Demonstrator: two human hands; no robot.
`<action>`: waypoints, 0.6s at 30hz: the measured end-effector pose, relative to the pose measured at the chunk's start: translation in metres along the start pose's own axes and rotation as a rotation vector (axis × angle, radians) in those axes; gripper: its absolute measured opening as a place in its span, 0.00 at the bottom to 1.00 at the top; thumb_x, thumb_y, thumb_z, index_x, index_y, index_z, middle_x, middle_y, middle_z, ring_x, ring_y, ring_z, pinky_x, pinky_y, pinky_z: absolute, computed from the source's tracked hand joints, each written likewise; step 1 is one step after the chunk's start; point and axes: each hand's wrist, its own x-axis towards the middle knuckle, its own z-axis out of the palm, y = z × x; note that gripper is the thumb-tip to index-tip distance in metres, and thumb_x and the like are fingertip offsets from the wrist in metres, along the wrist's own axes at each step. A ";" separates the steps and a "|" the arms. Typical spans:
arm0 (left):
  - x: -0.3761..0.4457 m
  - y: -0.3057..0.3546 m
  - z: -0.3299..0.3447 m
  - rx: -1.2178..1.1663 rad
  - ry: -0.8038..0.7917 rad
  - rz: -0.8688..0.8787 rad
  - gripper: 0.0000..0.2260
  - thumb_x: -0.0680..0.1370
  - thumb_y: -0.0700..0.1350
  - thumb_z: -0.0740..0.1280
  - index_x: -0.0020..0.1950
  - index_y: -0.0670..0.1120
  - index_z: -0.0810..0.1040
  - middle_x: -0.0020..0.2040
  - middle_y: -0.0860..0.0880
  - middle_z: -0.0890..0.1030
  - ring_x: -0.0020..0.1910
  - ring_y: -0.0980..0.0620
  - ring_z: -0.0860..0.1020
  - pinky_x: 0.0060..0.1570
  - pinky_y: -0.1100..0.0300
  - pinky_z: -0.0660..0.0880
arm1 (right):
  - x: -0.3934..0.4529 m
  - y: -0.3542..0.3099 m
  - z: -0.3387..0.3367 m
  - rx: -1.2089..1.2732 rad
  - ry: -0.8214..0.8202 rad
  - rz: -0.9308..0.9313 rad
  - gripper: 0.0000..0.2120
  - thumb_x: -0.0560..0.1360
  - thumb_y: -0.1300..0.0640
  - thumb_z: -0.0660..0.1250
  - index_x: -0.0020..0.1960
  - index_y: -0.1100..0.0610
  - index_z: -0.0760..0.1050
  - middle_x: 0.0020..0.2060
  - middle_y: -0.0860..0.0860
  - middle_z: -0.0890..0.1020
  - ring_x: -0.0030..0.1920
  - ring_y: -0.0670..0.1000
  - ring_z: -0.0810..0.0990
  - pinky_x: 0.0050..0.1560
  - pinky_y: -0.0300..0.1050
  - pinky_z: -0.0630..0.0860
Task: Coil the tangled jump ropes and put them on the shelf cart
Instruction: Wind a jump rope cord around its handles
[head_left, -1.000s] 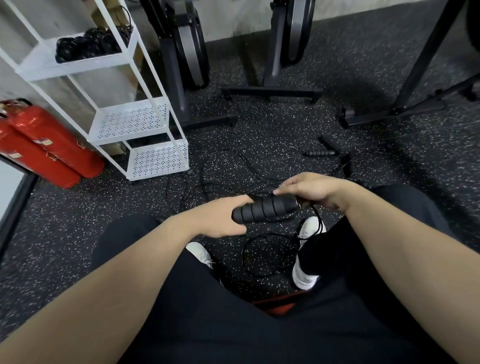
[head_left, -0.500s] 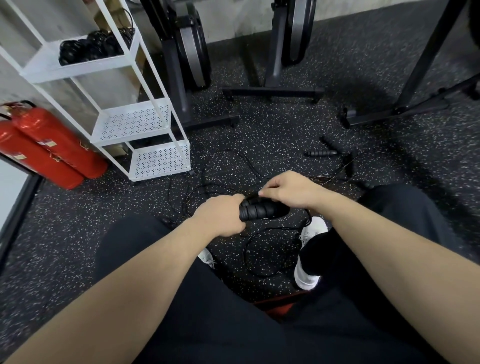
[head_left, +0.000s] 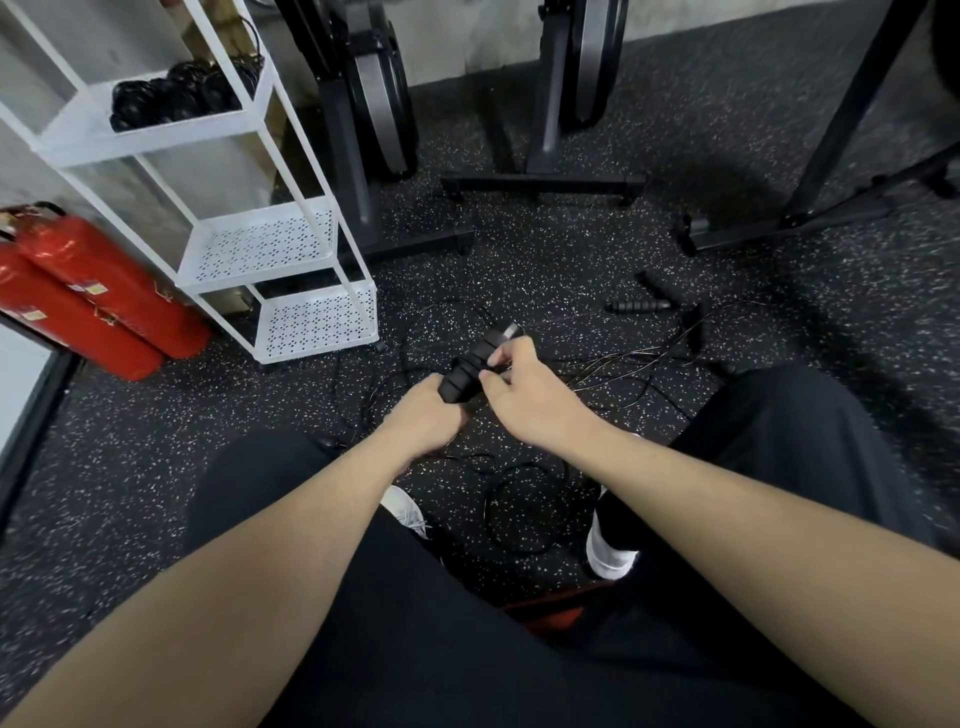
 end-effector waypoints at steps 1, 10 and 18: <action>0.000 0.000 0.001 -0.033 0.024 0.000 0.11 0.75 0.52 0.69 0.55 0.50 0.77 0.47 0.48 0.83 0.41 0.49 0.77 0.38 0.56 0.69 | 0.000 -0.001 0.002 0.009 -0.019 0.016 0.07 0.84 0.51 0.58 0.59 0.53 0.65 0.38 0.52 0.80 0.32 0.50 0.74 0.38 0.54 0.73; -0.005 0.007 0.000 -0.700 -0.051 -0.090 0.04 0.75 0.36 0.67 0.42 0.43 0.78 0.37 0.45 0.76 0.33 0.52 0.70 0.27 0.63 0.65 | -0.008 -0.002 -0.017 0.025 -0.235 -0.049 0.15 0.86 0.49 0.55 0.47 0.53 0.75 0.24 0.42 0.73 0.23 0.40 0.67 0.29 0.37 0.65; -0.030 0.016 -0.015 -0.919 -0.434 0.060 0.11 0.80 0.34 0.56 0.51 0.39 0.78 0.40 0.43 0.81 0.29 0.52 0.69 0.31 0.61 0.65 | -0.001 0.014 -0.047 0.147 -0.394 0.005 0.18 0.83 0.41 0.61 0.42 0.54 0.74 0.27 0.45 0.68 0.28 0.46 0.63 0.30 0.38 0.62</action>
